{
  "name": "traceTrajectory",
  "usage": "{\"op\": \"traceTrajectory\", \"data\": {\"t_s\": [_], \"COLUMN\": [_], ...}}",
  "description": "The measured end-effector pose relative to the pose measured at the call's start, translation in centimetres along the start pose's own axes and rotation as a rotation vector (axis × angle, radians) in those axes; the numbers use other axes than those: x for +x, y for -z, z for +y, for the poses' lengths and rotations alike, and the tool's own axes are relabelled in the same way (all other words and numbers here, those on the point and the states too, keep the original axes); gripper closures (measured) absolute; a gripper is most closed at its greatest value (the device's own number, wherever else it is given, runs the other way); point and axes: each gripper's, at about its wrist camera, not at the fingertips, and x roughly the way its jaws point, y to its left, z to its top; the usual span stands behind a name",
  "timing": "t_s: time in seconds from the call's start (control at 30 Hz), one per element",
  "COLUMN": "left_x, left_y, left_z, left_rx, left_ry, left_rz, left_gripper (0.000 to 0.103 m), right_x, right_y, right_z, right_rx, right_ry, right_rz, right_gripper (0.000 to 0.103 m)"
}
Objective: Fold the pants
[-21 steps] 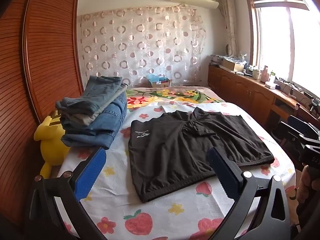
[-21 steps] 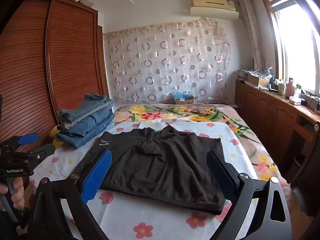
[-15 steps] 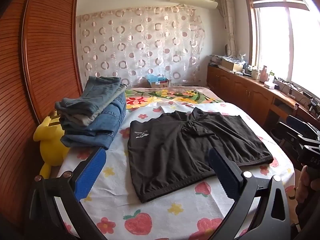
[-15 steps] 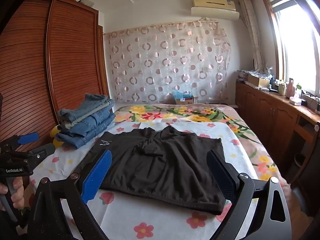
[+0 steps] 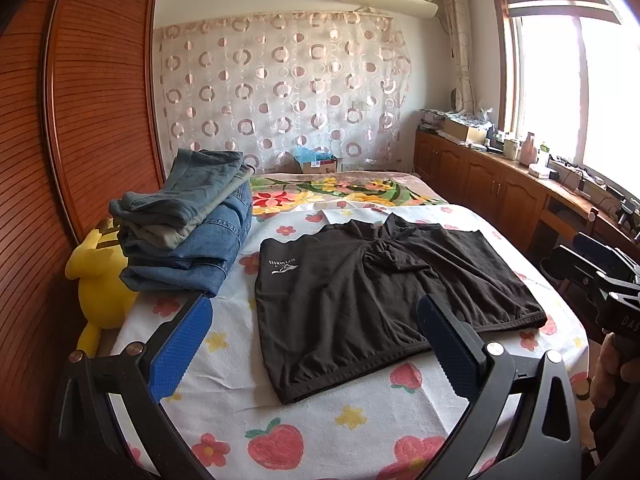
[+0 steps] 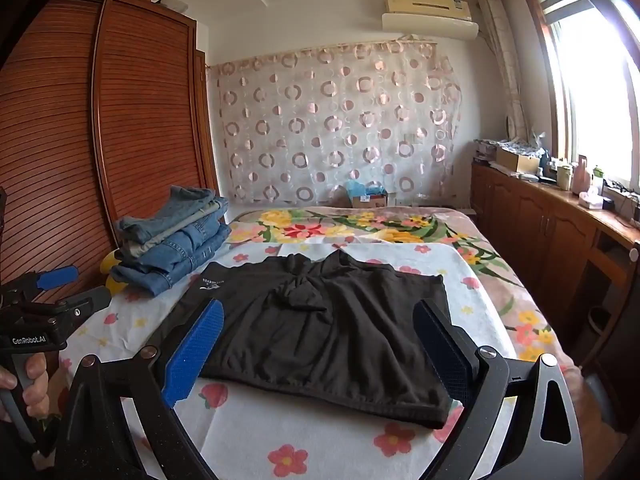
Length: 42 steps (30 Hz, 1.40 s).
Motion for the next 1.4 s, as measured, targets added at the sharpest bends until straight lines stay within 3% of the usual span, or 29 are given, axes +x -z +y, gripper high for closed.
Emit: {"op": "traceTrajectory", "data": {"t_s": [1.4], "left_x": [0.14], "left_y": [-0.01], "left_z": [0.12], "left_rx": [-0.005], "left_ry": [0.003], "left_rz": [0.005], "left_gripper": [0.000], "right_x": [-0.08], "right_y": [0.14], "right_z": [0.50], "right_rx": [-0.001], "right_ry": [-0.003], "right_rz": [-0.001], "right_gripper": [0.007]}}
